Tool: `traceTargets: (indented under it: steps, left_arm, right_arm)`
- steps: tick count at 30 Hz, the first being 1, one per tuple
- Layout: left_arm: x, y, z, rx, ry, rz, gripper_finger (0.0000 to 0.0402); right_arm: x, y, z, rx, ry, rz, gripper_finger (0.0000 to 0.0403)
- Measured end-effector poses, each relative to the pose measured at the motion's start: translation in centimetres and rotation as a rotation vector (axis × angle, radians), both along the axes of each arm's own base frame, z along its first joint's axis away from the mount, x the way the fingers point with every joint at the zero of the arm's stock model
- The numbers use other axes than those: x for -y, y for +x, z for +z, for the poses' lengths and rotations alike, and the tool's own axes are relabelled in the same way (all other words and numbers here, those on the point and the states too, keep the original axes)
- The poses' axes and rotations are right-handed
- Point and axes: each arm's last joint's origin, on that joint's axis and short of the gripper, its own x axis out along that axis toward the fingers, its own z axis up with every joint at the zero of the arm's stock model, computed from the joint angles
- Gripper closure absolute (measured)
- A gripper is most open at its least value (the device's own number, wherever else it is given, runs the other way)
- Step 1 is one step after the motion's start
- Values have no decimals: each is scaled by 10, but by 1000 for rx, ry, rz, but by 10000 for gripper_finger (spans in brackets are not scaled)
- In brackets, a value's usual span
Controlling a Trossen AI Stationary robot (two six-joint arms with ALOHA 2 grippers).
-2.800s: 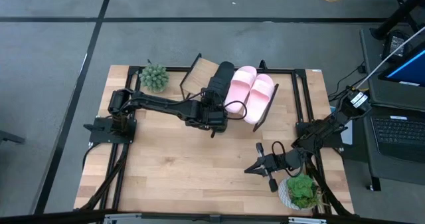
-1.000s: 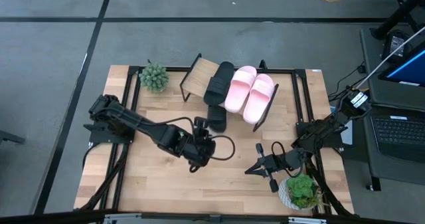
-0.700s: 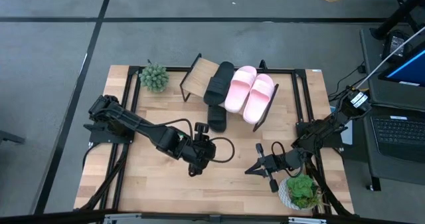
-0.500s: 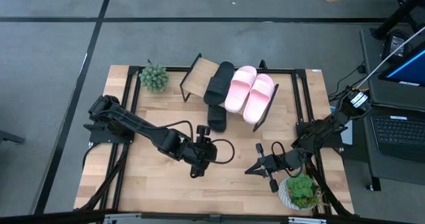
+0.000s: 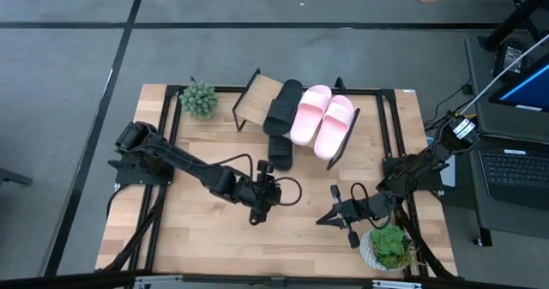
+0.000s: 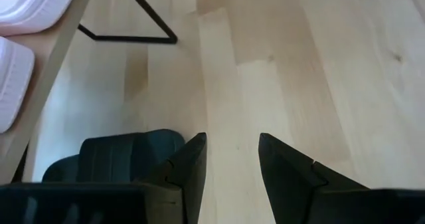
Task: Pick and place slides into the shelf
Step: Put the black slides on the shelf
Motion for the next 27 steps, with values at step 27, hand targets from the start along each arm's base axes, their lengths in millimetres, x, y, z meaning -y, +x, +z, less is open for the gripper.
traceTargets:
  steps: [27]
  left_arm:
    - [-29,19,-46,26,-8,-155,272]
  right_arm:
    - [1,-1,-4,-33,-19,-2,391]
